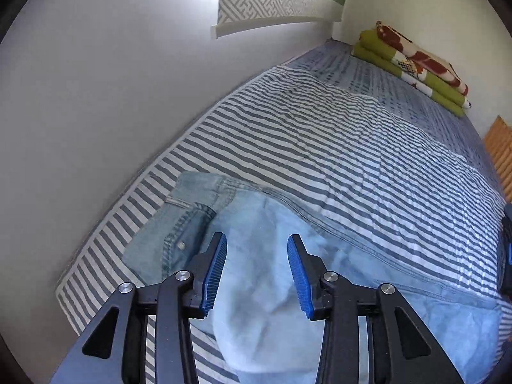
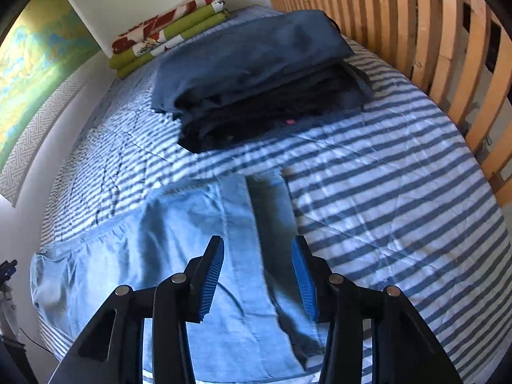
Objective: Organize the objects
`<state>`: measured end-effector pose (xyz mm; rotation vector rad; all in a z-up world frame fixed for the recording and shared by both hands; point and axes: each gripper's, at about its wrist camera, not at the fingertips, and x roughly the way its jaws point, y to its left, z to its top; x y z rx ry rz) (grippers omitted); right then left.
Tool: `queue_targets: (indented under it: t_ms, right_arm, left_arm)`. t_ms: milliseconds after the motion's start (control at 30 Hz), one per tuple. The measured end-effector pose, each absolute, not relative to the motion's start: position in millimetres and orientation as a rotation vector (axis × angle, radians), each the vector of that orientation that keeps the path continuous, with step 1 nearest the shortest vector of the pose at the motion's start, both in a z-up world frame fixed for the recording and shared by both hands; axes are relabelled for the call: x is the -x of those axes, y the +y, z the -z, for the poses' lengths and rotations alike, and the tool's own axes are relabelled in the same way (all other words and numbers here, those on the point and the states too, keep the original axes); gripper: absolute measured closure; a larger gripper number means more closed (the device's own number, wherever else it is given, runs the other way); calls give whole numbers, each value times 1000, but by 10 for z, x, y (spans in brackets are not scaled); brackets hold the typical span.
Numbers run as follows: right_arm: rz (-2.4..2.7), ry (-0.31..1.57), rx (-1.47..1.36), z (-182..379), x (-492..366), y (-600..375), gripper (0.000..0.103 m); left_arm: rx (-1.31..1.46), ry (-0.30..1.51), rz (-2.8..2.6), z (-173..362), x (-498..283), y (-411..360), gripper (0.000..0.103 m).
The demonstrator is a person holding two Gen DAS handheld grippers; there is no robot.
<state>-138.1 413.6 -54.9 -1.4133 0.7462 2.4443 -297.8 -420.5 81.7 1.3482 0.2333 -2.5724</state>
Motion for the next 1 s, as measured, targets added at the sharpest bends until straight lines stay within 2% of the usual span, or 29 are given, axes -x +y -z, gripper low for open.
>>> queue_targets:
  t_ms: [200,300,433,567,667,867,933,967,1000]
  right_arm:
    - [-2406,959,1449,939,1358,4286,63]
    - [-2429,975,1492,958,1314,4208,63]
    - [-2457,1097,1397,886,1126,4392,63]
    - [-2412,1059,1367,944,1135,4713,63]
    - [-2433,1012,1365,977,1353,4774,63]
    - [-2517,864,1437,1122,1993,4608,63]
    - [-2550,703,1454,1119,2131,4462,67]
    - [-2559,630,1487,1118,2179,4398,86]
    - [-2571,594,1517,1118,2214,4356,97]
  left_arm:
    - [-1432,4,2713,-796,2559,-3244,60]
    - [-1511,-55,2803,-716,2417,-2648,60]
    - [-1722,-181,2964,-490,2128,-1621,60]
    - [-1933,-473,3124,-215,1673,-386,60]
    - [-2070,-594,3164,23,1365,287,60]
    - [-2244,-773,3039,655,1254,732,60]
    - [-2232,-785,3058,710,1240,724,60]
    - [-2246,-771,3060,726,1277,720,60]
    - [-2265,-748,3056,730,1290,714,60]
